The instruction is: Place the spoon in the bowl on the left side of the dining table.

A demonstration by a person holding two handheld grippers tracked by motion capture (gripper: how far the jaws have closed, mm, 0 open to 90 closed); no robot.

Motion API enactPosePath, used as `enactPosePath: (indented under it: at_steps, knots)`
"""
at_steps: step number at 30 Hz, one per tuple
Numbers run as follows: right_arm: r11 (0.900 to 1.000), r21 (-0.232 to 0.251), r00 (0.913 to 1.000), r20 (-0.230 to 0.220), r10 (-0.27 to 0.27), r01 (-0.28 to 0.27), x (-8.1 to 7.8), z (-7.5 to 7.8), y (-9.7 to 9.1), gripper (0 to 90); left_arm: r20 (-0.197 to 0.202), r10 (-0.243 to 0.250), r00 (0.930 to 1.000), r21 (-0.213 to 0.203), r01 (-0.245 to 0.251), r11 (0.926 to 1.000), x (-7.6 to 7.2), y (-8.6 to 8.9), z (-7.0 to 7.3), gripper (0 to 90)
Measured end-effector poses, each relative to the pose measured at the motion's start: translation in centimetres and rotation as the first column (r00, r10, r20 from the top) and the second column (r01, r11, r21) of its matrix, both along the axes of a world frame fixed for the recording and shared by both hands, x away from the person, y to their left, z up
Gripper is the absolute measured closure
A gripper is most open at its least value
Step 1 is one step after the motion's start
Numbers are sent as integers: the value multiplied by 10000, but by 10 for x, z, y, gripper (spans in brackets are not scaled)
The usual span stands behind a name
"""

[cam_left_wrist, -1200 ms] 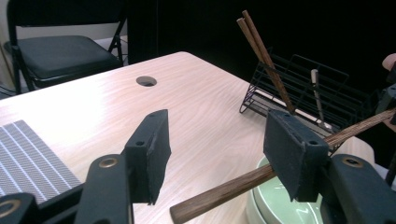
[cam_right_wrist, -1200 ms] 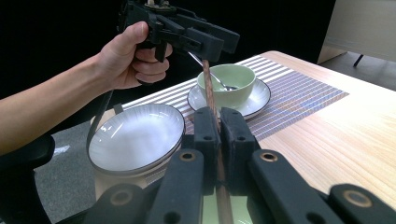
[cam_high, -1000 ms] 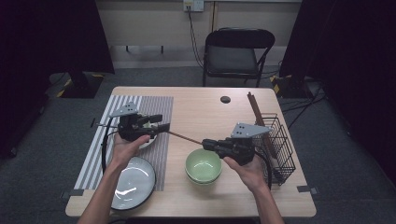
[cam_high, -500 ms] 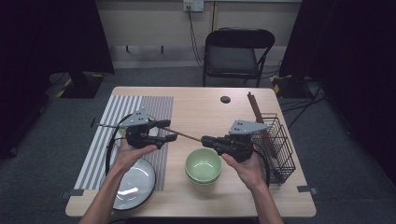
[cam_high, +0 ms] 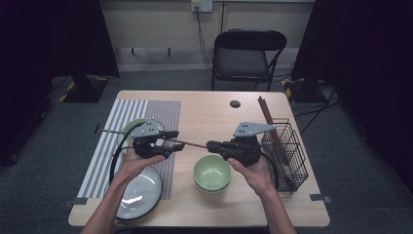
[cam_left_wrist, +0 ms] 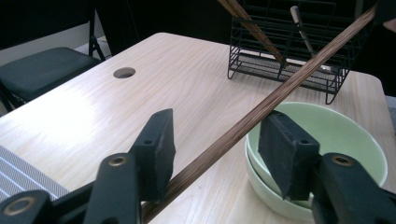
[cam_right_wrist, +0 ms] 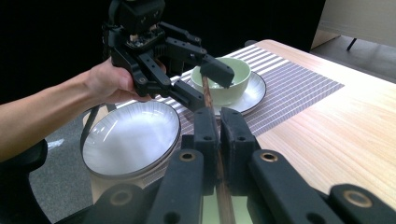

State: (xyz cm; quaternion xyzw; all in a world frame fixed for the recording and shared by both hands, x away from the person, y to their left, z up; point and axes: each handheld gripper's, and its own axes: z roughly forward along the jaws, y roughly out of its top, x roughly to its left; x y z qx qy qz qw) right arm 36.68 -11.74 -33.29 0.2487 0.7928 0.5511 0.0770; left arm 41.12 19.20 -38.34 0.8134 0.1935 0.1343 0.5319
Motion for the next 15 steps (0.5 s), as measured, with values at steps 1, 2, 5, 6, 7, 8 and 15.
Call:
enactPosePath:
  at_steps: [1,2,5,6,7,8,15]
  knots:
    - [10000,4,10000,-35,26,-26,0,1,1,861,-8,-9,10000,66,9,10000,-1,0,-1,501]
    - [10000,-8,10000,-29,54,-54,0,3,1,861,-49,-16,10000,120,16,9999,-1,1,-1,521]
    - [9999,55,9999,-24,113,-113,2,8,2,861,-36,-52,10000,155,53,9999,-2,2,-2,560]
    - [9999,40,9999,-30,111,-111,2,11,3,861,-76,-105,9999,177,107,9998,-2,2,-3,575]
    - [9999,49,10000,-9,97,-97,3,17,5,863,-121,-145,9998,229,148,9996,-2,1,-4,609]
    - [9999,49,10000,-9,97,-97,3,17,5,863,-136,-181,9997,318,185,9993,-2,0,-5,609]
    - [9989,426,9993,318,200,-213,9,36,11,866,-425,-589,9974,278,602,9978,-5,-9,-10,713]
